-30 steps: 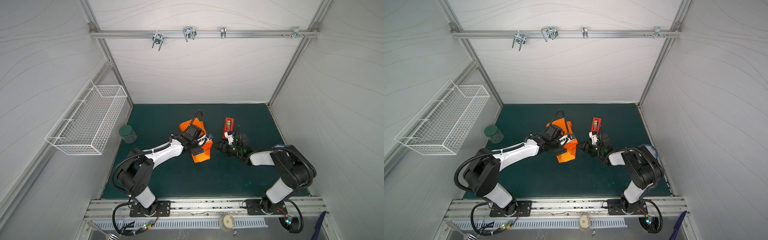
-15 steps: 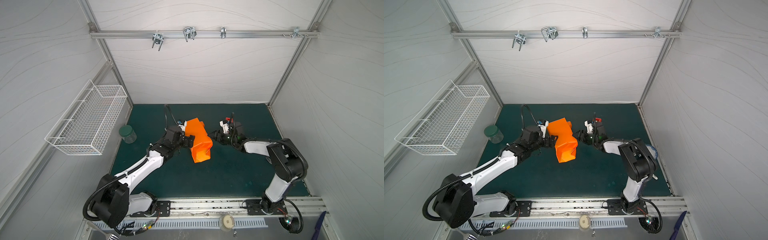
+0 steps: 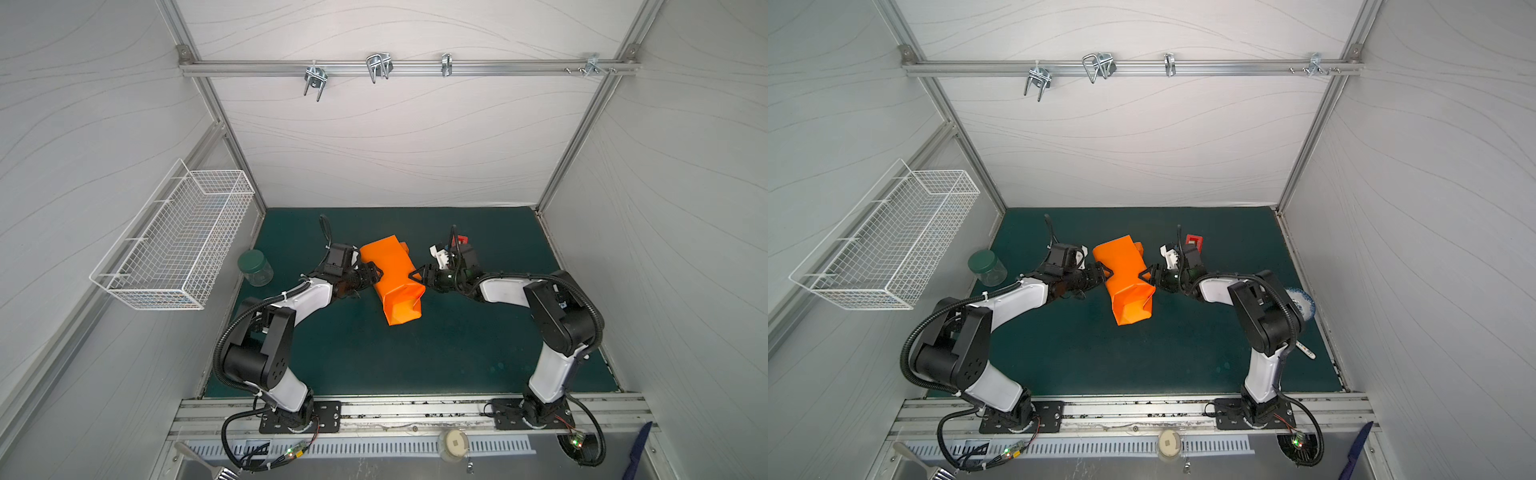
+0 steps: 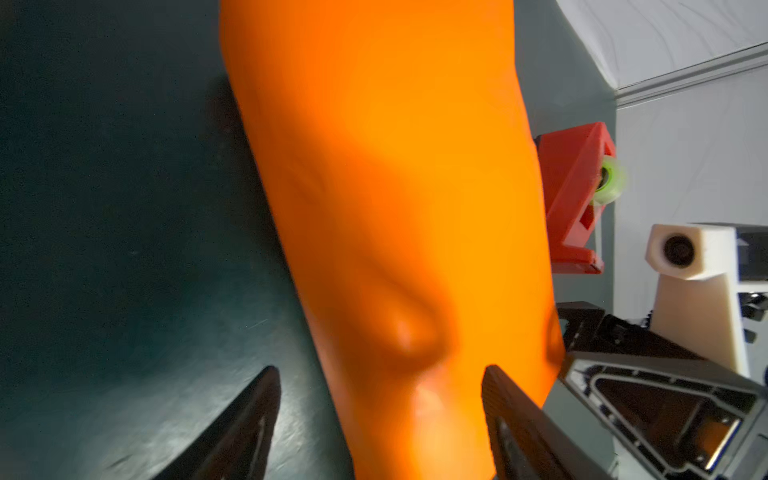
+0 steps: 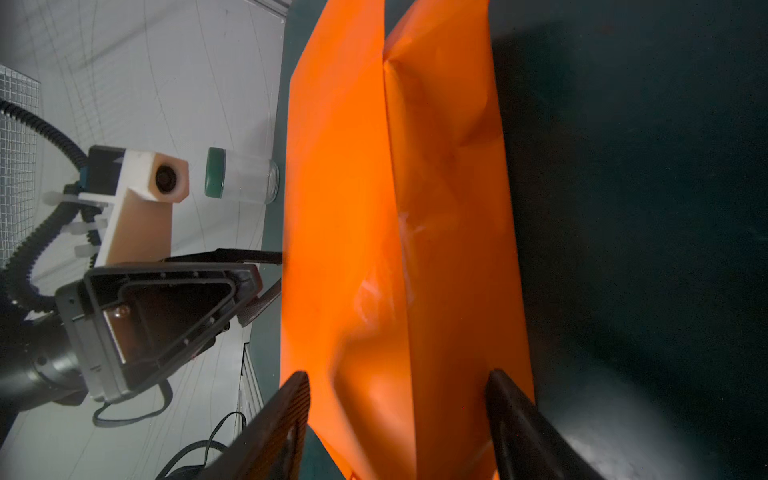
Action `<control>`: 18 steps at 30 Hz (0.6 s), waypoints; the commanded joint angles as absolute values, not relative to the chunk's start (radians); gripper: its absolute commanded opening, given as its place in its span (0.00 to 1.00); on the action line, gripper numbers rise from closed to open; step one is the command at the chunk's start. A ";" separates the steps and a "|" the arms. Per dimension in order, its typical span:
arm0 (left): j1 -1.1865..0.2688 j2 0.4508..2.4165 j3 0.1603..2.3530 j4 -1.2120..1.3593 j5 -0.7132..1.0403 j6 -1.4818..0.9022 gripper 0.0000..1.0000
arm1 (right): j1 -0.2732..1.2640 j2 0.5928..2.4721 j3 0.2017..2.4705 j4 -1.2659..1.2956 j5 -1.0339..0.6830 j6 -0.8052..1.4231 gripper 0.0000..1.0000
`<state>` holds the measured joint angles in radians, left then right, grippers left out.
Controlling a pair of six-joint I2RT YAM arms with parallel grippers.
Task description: Wrap the gift box in paper
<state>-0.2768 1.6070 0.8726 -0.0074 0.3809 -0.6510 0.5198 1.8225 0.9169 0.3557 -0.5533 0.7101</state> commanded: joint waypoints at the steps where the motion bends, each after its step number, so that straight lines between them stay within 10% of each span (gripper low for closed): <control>1: -0.286 1.645 0.924 0.048 0.468 -0.666 0.76 | 0.543 1.794 0.900 0.342 -0.577 0.705 0.68; 18: -0.373 1.679 0.995 -0.035 0.479 -0.598 0.79 | 0.577 1.516 0.614 0.284 -0.387 0.692 0.74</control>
<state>-0.3702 1.6878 0.9501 -0.0135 0.4873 -0.6216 0.5903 1.5826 0.6373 0.3481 -0.4587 0.7319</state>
